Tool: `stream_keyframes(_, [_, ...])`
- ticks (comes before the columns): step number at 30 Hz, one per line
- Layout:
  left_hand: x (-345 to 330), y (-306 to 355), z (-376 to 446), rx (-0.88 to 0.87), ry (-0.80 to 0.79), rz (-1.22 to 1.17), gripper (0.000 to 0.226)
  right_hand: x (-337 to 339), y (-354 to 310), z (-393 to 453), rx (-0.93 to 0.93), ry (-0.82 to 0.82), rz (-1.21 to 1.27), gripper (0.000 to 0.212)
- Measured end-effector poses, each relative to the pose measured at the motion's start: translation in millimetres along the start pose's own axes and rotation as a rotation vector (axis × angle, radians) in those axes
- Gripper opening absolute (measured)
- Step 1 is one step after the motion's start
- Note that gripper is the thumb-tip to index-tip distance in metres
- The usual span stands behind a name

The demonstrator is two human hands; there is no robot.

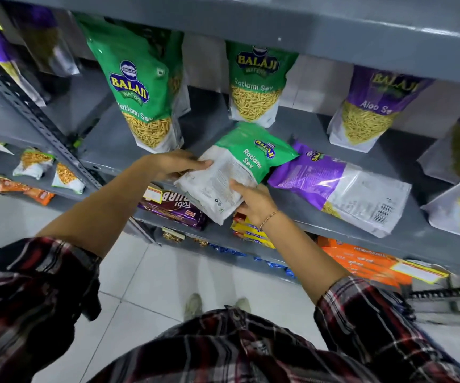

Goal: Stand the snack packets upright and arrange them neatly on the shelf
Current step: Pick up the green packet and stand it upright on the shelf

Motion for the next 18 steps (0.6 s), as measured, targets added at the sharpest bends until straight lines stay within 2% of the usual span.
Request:
stream_keyframes(3, [5,0,-2,-0.012,-0.059,-0.016,0.081,2,-3,-8,0.082,0.013,-0.02,0.034])
stream_keyframes(5, [8,3,-7,-0.044,-0.105,-0.038,0.066,4,-8,-13,0.173,0.037,-0.063,0.046])
stream_keyframes(9, [8,22,-15,-0.178,-0.113,-0.044,0.051,13,-31,-15,0.412,0.119,-0.181,0.045])
stream_keyframes(11, [8,39,-14,-0.276,-0.041,-0.008,0.054,18,-53,-8,0.517,0.184,-0.328,0.048])
stream_keyframes(14, [9,63,-6,-0.441,0.171,0.042,0.066,24,-83,11,0.591,0.269,-0.53,0.055])
stream_keyframes(18, [8,72,18,-0.517,0.339,-0.045,0.077,26,-104,31,0.653,0.393,-0.671,0.058])
Point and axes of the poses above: each hand's wrist, its own z-axis towards the middle knuckle, its own x-axis out of the back of the hand, y = z × x, the point moved 4 cm from there along z, towards the middle knuckle, and after that the axes turned 9 degrees about -z, right-handed, at the moved point
